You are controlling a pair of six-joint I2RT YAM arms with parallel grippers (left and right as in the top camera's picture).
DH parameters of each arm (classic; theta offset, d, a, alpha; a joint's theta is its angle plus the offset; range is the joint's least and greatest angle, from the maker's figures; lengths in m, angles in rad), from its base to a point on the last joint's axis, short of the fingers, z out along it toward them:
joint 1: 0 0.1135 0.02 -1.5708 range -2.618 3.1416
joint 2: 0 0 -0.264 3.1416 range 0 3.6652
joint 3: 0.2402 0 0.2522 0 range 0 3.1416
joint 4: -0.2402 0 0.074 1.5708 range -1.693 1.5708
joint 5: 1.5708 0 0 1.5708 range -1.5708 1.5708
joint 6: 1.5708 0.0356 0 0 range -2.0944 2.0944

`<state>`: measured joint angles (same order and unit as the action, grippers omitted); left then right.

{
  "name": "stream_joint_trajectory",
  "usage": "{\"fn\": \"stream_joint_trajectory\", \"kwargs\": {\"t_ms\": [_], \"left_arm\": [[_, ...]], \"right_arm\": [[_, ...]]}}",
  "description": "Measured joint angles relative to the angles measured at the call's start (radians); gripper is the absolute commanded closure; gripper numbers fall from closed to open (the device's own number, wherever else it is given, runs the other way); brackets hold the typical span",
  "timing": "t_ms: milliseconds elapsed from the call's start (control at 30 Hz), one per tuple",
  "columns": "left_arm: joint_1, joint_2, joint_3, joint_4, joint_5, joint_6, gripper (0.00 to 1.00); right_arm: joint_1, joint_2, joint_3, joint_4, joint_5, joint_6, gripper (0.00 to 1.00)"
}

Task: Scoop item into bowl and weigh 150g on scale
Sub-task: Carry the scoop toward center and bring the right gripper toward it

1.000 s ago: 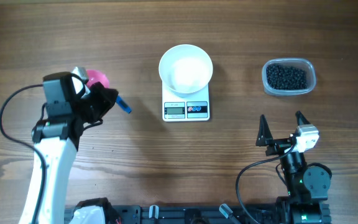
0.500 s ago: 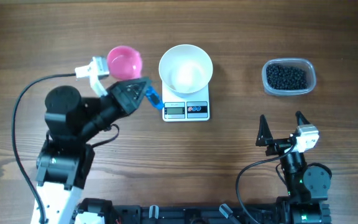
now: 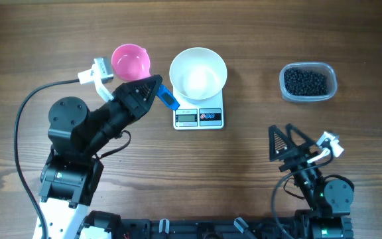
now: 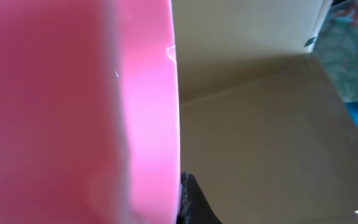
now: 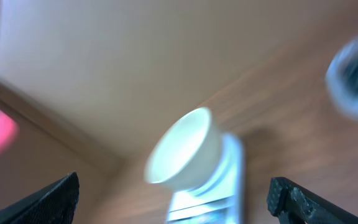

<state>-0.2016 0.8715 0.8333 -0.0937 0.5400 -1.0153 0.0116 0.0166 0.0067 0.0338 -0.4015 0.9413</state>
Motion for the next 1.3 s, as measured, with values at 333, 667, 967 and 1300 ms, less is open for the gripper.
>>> {"fn": "stream_joint_trajectory", "kwargs": {"t_ms": [333, 667, 967, 1300], "left_arm": [[-0.085, 0.006, 0.000, 0.035, 0.003, -0.079, 0.96], [-0.335, 0.069, 0.000, 0.092, -0.114, -0.142, 0.96], [-0.477, 0.127, 0.001, 0.225, -0.222, -0.162, 0.96], [-0.481, 0.145, 0.001, 0.233, -0.256, -0.173, 0.96]], "right_arm": [[0.000, 0.002, -0.001, 0.351, -0.239, 0.690, 0.00], [0.000, 0.004, 0.000, 0.664, -0.344, 1.032, 0.00], [0.000, 0.071, 0.083, 0.408, -0.331, 0.968, 0.05], [0.000, 0.427, 0.466, 0.195, -0.441, 0.595, 0.04]]}}
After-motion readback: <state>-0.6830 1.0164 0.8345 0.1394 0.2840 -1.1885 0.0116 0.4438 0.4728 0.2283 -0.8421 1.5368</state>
